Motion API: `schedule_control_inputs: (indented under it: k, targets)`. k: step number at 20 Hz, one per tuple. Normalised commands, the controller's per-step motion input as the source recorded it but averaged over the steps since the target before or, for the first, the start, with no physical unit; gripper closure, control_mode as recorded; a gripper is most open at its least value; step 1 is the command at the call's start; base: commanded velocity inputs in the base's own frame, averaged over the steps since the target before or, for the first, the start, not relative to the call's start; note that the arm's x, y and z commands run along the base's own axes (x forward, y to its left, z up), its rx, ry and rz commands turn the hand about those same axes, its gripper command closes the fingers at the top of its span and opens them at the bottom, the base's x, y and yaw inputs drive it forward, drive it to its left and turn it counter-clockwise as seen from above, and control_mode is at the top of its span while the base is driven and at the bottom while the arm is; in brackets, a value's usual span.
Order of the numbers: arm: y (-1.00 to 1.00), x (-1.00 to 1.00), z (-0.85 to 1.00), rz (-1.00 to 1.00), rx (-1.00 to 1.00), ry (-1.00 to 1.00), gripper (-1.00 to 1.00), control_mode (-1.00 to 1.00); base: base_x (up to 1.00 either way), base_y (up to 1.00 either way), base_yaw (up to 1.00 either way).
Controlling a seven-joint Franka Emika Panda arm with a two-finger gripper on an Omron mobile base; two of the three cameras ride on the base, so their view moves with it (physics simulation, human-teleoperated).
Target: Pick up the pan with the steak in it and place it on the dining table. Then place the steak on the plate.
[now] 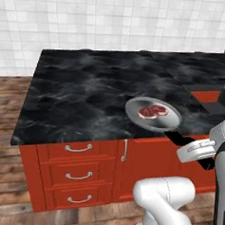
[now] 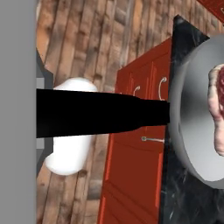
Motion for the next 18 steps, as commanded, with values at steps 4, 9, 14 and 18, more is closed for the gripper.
schedule_control_inputs:
  k: [4, 9, 14, 18]
  targets:
    - [0.0, 0.0, 0.0, 0.0, 0.0, 0.0, 1.0, 1.0, -0.06, 1.0, 0.0]
    - [0.0, 0.0, 0.0, 0.0, 0.0, 0.0, 1.0, 1.0, -0.06, 1.0, 0.0]
    - [0.0, 0.0, 0.0, 0.0, 0.0, 0.0, 1.0, 1.0, -0.04, 1.0, 0.0]
    - [0.0, 0.0, 0.0, 0.0, 0.0, 0.0, 1.0, 1.0, -0.03, 1.0, 0.0]
